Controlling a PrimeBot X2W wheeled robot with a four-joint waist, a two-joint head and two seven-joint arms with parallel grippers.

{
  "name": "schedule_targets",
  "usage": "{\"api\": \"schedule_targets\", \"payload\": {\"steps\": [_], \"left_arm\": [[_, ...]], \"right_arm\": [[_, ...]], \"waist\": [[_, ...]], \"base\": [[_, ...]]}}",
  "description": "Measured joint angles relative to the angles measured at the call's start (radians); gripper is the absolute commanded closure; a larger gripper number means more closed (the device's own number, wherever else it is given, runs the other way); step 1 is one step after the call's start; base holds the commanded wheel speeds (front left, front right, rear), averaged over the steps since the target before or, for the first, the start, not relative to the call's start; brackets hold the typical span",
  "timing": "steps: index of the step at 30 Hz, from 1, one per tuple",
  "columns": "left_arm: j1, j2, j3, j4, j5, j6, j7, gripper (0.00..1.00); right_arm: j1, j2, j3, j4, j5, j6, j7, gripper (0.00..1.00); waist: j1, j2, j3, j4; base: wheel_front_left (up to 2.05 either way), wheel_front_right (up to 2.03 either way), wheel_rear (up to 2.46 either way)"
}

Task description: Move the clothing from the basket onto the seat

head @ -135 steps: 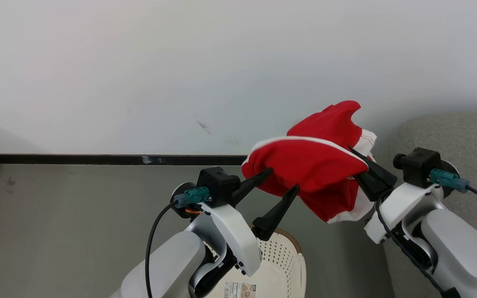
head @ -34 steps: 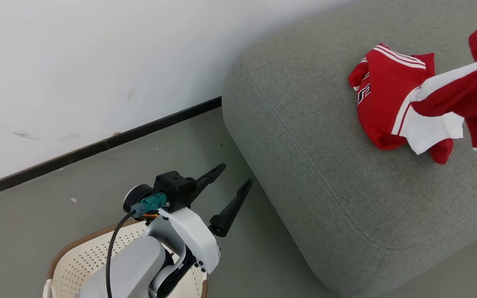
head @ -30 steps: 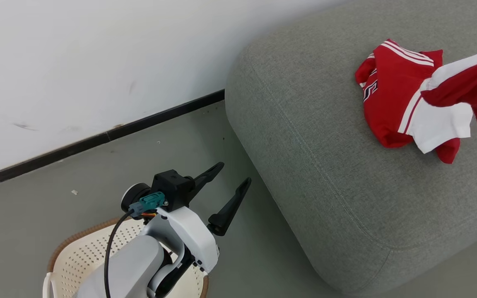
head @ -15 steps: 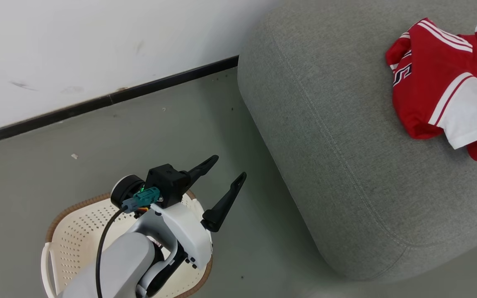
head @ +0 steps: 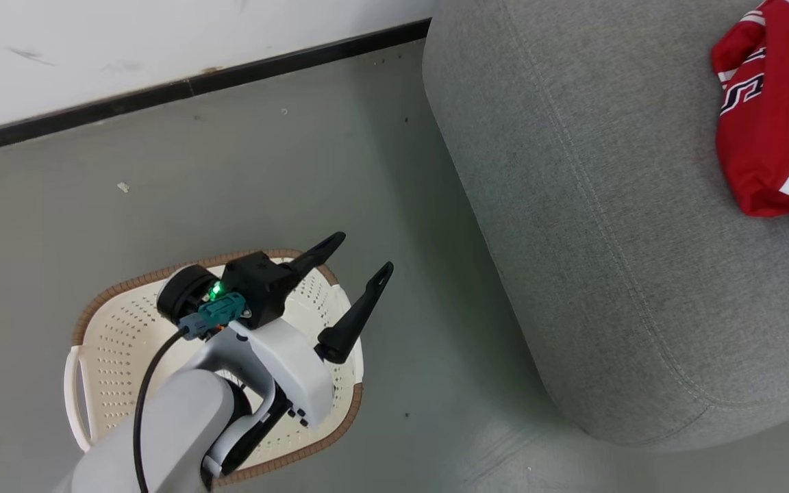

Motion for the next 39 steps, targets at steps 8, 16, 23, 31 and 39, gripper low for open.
{"api": "schedule_targets", "payload": {"steps": [8,16,23,31,39], "left_arm": [[-0.047,0.022,0.018,-0.045,0.009,0.001,0.009,0.0],[-0.077,0.032,0.027,-0.07,0.015,0.0,0.02,0.0],[-0.096,0.046,0.031,-0.072,0.023,-0.009,0.025,0.0],[-0.096,0.047,0.033,-0.062,0.023,-0.023,0.005,0.0],[-0.094,0.035,0.035,-0.043,0.012,-0.035,-0.02,0.0]], "right_arm": [[-0.002,0.04,0.026,0.051,-0.021,0.0,0.002,1.0],[0.001,0.048,0.02,0.125,-0.025,0.0,0.004,1.0],[0.002,0.048,0.025,0.2,-0.029,0.0,0.005,1.0],[0.007,0.033,0.068,0.283,-0.039,0.0,0.011,0.0],[0.013,0.03,0.154,0.323,-0.028,0.0,0.049,0.0]], "waist": [[0.0,0.0,0.066,0.023],[0.0,0.0,0.119,0.037],[0.0,0.0,0.142,0.039],[0.0,0.0,0.123,0.034],[0.0,0.0,0.087,0.033]], "base": [[0.0,0.0,0.0],[0.0,0.0,0.0],[0.0,0.0,0.0],[0.0,0.0,0.0],[0.0,0.0,0.0]]}}
